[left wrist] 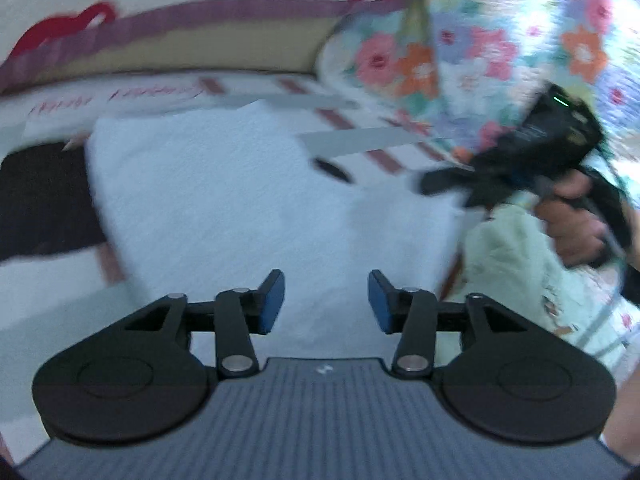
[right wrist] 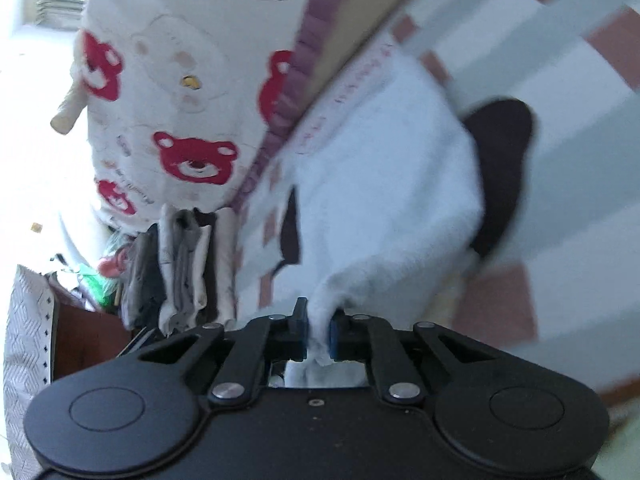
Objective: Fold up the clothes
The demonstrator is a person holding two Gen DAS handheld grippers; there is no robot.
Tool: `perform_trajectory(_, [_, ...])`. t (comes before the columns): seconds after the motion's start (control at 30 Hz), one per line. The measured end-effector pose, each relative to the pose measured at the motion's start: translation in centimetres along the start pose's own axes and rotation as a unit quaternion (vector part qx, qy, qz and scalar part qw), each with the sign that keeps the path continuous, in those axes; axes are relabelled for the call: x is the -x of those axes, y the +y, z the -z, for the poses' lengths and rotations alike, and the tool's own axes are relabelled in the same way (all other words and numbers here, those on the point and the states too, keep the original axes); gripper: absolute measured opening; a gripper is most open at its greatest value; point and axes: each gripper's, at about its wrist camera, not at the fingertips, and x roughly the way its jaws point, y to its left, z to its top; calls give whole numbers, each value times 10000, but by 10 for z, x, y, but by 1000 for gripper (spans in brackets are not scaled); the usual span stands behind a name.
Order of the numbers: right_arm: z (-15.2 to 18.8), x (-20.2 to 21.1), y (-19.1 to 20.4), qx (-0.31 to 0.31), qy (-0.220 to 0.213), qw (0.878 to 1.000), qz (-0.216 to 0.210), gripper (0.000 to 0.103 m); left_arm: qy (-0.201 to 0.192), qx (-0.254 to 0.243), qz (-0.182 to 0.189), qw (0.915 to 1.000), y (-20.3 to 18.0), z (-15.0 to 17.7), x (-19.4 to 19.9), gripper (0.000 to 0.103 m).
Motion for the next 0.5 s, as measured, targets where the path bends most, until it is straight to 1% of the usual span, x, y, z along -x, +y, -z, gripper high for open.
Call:
perform_trajectory(0.07, [-11, -4, 8, 134, -76, 9998, -127, 12, 37, -184, 42, 9998, -9, -2, -1, 49])
perform_trajectory(0.1, [-17, -7, 13, 201, -111, 9996, -187, 12, 49, -231, -6, 9997, -12, -3, -2, 49])
perform_trajectory(0.17, [-28, -16, 19, 338, -124, 9991, -213, 12, 55, -128, -98, 9999, -11, -4, -3, 50])
perform_trajectory(0.27, [-45, -29, 29, 669, -182, 9975, -109, 12, 31, 125, -283, 9995, -7, -8, 2, 51])
perform_trajectory(0.3, [-49, -31, 29, 676, -202, 9974, -111, 12, -8, 161, -307, 9994, -6, -11, 5, 52])
perform_trajectory(0.4, [-57, -35, 29, 701, -271, 9971, -112, 12, -62, 211, -279, 9994, -8, -15, 15, 60])
perform_trajectory(0.5, [-62, -35, 28, 711, -374, 9967, -115, 12, 38, 142, -280, 9995, -12, -13, 17, 62])
